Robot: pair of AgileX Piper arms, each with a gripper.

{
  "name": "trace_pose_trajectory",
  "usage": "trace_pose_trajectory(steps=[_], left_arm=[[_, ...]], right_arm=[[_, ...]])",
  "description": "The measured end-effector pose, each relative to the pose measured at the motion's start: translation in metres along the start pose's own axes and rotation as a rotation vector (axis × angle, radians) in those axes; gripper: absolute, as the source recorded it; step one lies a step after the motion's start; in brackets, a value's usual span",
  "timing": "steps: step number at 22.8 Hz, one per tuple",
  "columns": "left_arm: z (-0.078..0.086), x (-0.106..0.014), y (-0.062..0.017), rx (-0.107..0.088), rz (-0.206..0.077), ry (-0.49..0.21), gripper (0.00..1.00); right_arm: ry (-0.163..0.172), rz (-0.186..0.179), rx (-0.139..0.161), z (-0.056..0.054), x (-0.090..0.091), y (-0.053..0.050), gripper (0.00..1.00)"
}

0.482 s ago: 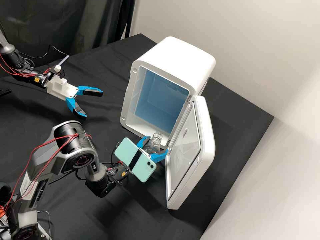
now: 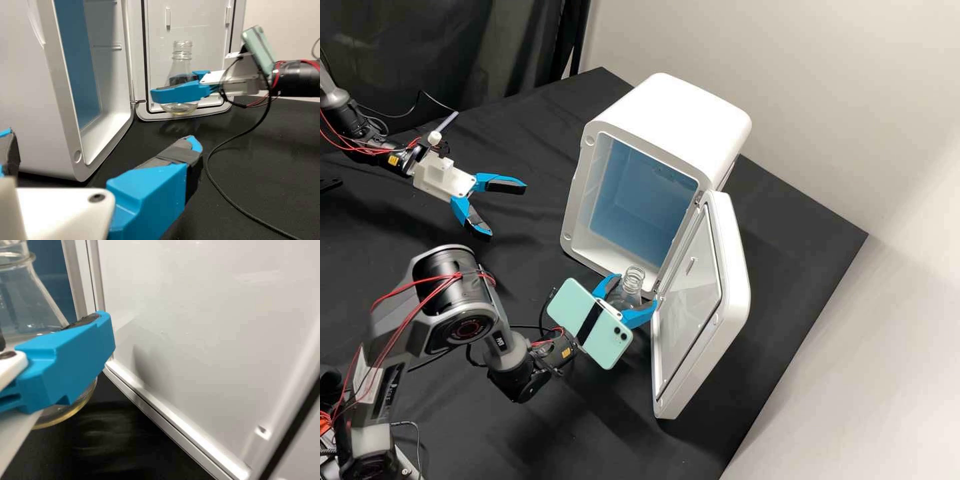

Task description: Take the flask out of the incubator

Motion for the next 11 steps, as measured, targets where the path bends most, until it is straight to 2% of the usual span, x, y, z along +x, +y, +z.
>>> trace_pose_trajectory(steps=[2, 4, 11], left_arm=[[0.0, 0.0, -0.0001, 0.0, 0.0, -0.002, 1.0], [0.0, 0.0, -0.0001, 0.0, 0.0, -0.002, 1.0], [0.0, 0.0, -0.0001, 0.0, 0.0, -0.002, 1.0]], right_arm=[[-0.003, -0.005, 0.001, 0.003, -0.009, 0.003, 0.0], [0.002, -0.024, -0.006, 0.003, -0.015, 0.002, 0.0], [0.057, -0.168, -0.041, 0.004, -0.046, -0.012, 0.0]])
